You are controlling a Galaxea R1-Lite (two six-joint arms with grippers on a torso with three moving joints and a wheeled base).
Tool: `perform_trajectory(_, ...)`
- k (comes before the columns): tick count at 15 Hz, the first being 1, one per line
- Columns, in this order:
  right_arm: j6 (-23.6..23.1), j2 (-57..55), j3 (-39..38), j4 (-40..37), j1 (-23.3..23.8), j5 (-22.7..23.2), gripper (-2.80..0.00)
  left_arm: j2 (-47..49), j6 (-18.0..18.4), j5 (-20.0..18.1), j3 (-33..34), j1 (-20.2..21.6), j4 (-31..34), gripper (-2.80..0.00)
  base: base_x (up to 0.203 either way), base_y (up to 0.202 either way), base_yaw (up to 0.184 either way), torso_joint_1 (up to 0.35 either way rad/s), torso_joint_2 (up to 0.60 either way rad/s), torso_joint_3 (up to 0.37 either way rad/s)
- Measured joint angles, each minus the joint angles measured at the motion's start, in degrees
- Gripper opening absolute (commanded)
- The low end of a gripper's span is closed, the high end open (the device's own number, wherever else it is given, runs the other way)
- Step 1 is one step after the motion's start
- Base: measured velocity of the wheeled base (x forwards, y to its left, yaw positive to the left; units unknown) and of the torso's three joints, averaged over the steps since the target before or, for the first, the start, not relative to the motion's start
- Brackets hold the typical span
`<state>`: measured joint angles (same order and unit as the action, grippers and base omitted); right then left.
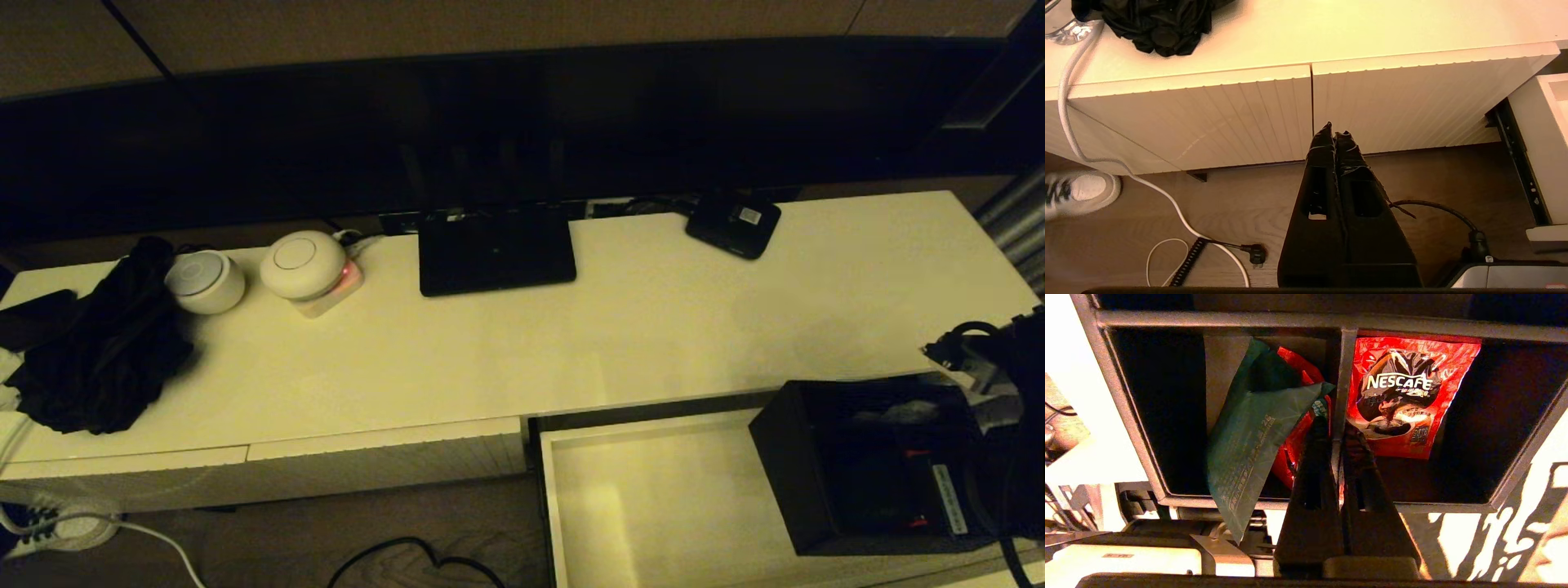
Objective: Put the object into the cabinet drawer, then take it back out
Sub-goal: Put the storage box in the drawer
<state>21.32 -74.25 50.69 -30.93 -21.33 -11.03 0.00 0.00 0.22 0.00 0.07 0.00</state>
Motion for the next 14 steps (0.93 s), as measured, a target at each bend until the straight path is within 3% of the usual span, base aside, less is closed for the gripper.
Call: perform_trajectory(14,-1.15,-6.97,-14.14,21.26,-2.97,-0.27,-2.8,0.0,0.0,-0.01,0.0,0.0,0.0,-2.8,0.0,0.0,0.0,0.0,0.0,0.0)
